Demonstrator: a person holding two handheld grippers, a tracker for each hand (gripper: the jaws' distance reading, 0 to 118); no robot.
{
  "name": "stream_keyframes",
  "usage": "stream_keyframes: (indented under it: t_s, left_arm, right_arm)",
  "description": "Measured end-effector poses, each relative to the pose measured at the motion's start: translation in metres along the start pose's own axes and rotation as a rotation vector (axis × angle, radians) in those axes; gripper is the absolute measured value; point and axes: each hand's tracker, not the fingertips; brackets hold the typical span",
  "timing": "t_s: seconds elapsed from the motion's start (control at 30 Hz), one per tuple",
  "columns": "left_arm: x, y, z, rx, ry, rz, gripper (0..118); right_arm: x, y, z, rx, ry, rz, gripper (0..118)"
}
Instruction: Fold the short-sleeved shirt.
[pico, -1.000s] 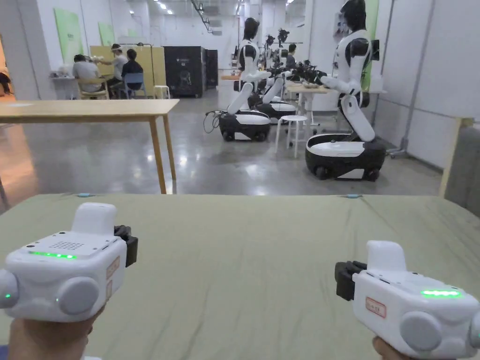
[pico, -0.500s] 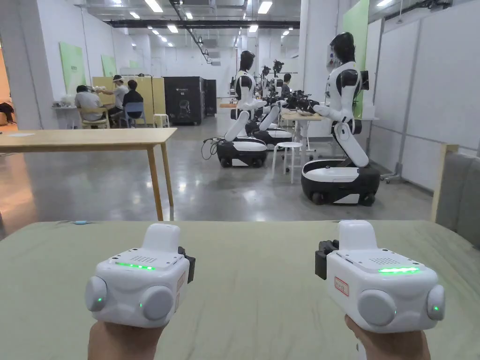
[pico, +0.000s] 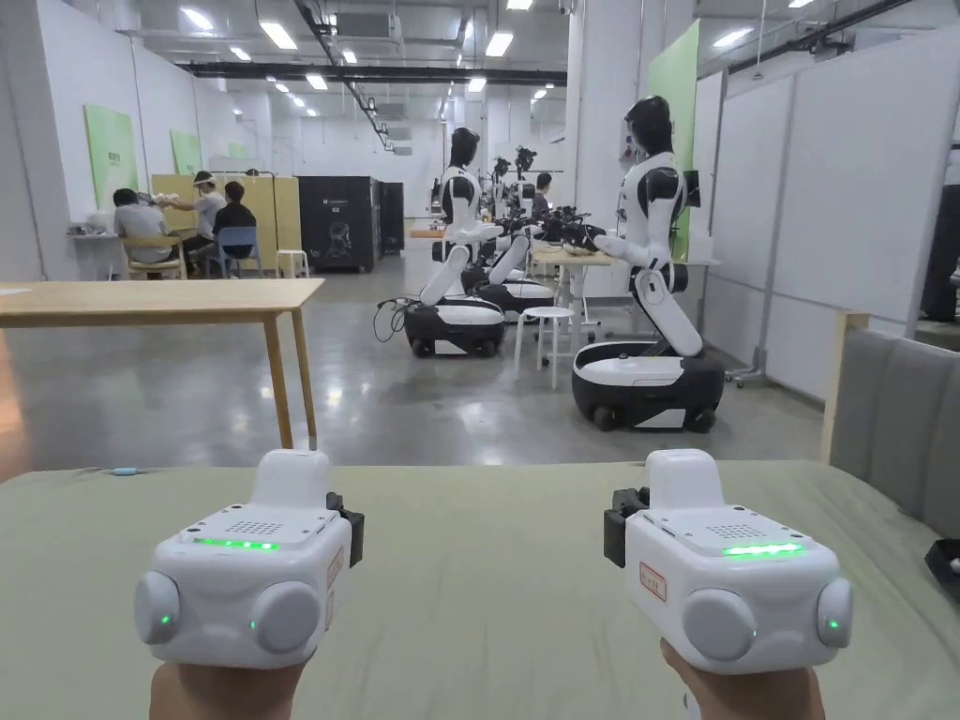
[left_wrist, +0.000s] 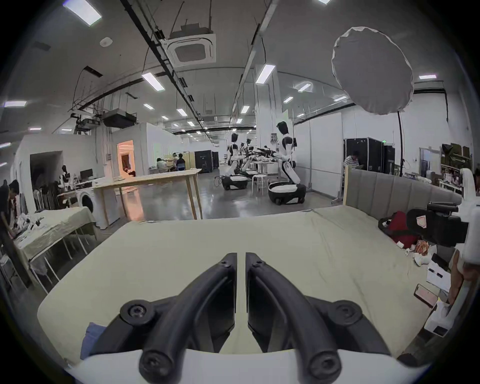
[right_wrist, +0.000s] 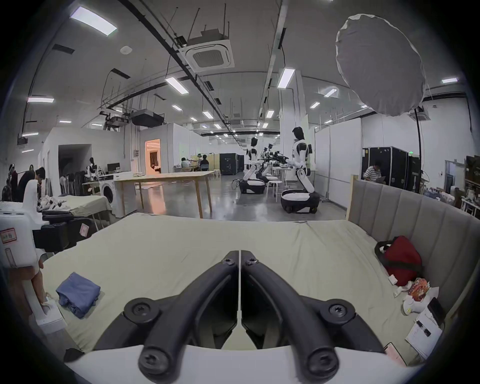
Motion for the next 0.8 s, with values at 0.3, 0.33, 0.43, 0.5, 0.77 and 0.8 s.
stream_keyframes:
  t_s: [0.3, 0.33, 0.43, 0.5, 0.77, 0.8]
  left_arm:
    - [-0.006, -0.002, -0.001, 0.01, 0.015, 0.012, 98]
    - [-0.007, -0.002, 0.0, 0.017, 0.017, 0.011, 104]
    - [-0.009, -0.001, 0.001, 0.032, 0.023, 0.013, 112]
    - [-0.012, 0.0, 0.004, 0.057, 0.026, 0.004, 118]
    - [-0.014, 0.003, 0.014, 0.088, 0.039, 0.01, 118]
    - [-0.014, 0.004, 0.015, 0.09, 0.037, 0.011, 118]
  right_arm:
    - [-0.006, -0.002, -0.013, -0.023, -0.004, 0.014, 77]
    - [-0.007, -0.003, -0.013, -0.022, -0.007, 0.018, 88]
    - [-0.008, -0.004, -0.016, -0.019, -0.012, 0.019, 100]
    - [-0.011, -0.004, -0.018, -0.012, -0.023, 0.037, 118]
    - [-0.027, 0.013, -0.007, -0.045, 0.006, 0.032, 118]
    - [-0.027, 0.016, -0.006, -0.06, 0.013, 0.022, 118]
